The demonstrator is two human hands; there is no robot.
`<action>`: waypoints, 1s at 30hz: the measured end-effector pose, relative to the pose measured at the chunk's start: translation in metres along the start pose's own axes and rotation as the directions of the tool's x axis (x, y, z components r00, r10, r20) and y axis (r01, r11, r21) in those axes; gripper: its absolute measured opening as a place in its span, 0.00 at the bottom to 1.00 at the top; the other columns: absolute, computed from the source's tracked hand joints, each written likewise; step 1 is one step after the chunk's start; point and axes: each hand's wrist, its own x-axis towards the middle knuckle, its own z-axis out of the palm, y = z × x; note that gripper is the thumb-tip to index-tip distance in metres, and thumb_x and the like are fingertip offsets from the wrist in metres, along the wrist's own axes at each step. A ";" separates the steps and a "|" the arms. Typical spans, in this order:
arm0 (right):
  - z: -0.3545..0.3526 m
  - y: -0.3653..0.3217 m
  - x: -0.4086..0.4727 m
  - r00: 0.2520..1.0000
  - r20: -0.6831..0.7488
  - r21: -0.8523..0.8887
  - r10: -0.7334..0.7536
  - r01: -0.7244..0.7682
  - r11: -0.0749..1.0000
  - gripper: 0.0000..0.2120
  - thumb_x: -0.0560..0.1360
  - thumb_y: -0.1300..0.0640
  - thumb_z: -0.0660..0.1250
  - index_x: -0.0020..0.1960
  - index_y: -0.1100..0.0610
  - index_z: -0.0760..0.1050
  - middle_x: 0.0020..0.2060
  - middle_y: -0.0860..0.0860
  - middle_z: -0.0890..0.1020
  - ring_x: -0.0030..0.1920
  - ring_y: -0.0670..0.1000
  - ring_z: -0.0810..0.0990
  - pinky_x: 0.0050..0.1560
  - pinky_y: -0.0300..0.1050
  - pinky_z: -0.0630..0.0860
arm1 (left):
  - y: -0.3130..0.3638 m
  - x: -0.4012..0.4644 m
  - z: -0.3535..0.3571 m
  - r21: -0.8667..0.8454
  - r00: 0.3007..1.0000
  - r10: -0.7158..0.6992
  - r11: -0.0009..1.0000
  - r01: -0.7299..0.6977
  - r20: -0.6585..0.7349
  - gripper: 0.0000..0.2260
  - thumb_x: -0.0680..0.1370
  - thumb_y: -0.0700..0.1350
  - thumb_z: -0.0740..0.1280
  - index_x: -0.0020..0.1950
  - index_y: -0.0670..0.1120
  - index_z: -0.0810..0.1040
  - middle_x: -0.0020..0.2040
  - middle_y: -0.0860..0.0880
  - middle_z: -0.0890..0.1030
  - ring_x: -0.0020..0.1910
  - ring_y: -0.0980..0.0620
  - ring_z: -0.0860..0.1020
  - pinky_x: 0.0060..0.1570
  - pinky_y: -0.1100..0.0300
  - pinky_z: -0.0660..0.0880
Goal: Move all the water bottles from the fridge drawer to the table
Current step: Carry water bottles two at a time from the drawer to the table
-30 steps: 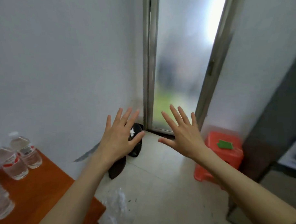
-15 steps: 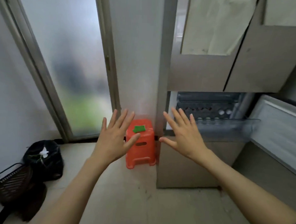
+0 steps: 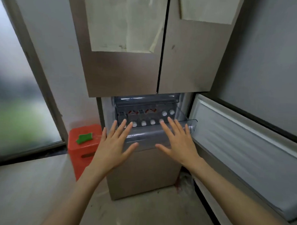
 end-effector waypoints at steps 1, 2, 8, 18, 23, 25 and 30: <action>0.004 0.010 0.007 1.000 0.005 0.007 0.015 -0.015 1.000 0.39 0.73 0.33 0.52 0.75 0.45 0.38 0.76 0.51 0.42 0.76 0.53 0.40 0.73 0.57 0.38 | 0.004 0.012 0.007 -0.008 1.000 0.002 1.000 -0.002 0.015 0.36 0.66 0.74 0.33 0.72 0.61 0.37 0.74 0.58 0.38 0.73 0.53 0.35 0.72 0.49 0.37; 0.008 0.019 0.015 1.000 0.010 0.014 0.027 -0.027 1.000 0.38 0.74 0.33 0.52 0.75 0.45 0.37 0.76 0.51 0.42 0.76 0.53 0.40 0.73 0.57 0.38 | 0.006 0.025 0.014 -0.013 1.000 0.002 1.000 -0.001 0.029 0.36 0.67 0.73 0.35 0.73 0.60 0.37 0.73 0.58 0.38 0.73 0.53 0.35 0.72 0.49 0.37; 0.040 0.079 0.074 0.998 0.014 0.022 0.064 -0.065 0.998 0.38 0.74 0.33 0.52 0.76 0.46 0.39 0.76 0.51 0.43 0.76 0.53 0.41 0.74 0.57 0.39 | 0.012 0.113 0.062 -0.037 0.994 0.021 0.999 -0.017 0.112 0.37 0.69 0.72 0.38 0.75 0.58 0.38 0.73 0.58 0.36 0.74 0.53 0.35 0.73 0.48 0.38; 0.113 0.155 0.205 0.983 0.134 0.151 0.128 -0.148 0.977 0.35 0.76 0.36 0.51 0.76 0.50 0.45 0.76 0.53 0.50 0.76 0.54 0.47 0.75 0.55 0.44 | 0.005 0.262 0.146 -0.189 0.962 -0.045 0.977 0.099 0.271 0.29 0.78 0.62 0.52 0.76 0.56 0.48 0.77 0.51 0.52 0.76 0.47 0.50 0.73 0.44 0.47; 0.145 0.180 0.249 0.975 0.174 0.216 0.136 -0.173 0.961 0.36 0.73 0.36 0.54 0.75 0.55 0.54 0.72 0.58 0.62 0.71 0.59 0.62 0.68 0.55 0.65 | 0.005 0.304 0.177 -0.248 0.922 -0.054 0.956 0.160 0.384 0.29 0.78 0.61 0.53 0.76 0.55 0.47 0.78 0.52 0.49 0.76 0.48 0.50 0.73 0.47 0.51; 0.156 0.187 0.261 0.962 0.223 0.262 0.157 -0.214 0.941 0.33 0.76 0.47 0.61 0.75 0.56 0.53 0.72 0.56 0.62 0.70 0.59 0.65 0.65 0.54 0.68 | 0.006 0.316 0.189 -0.309 0.899 -0.060 0.927 0.211 0.433 0.29 0.79 0.58 0.55 0.76 0.53 0.47 0.77 0.51 0.51 0.76 0.48 0.52 0.73 0.52 0.55; 0.183 0.204 0.289 0.883 0.356 0.500 0.305 -0.456 0.736 0.26 0.78 0.55 0.60 0.74 0.59 0.58 0.70 0.57 0.67 0.66 0.58 0.70 0.62 0.49 0.70 | 0.018 0.349 0.221 -0.464 0.821 -0.326 0.700 0.543 0.468 0.21 0.80 0.46 0.59 0.73 0.45 0.62 0.72 0.45 0.67 0.69 0.45 0.67 0.65 0.59 0.64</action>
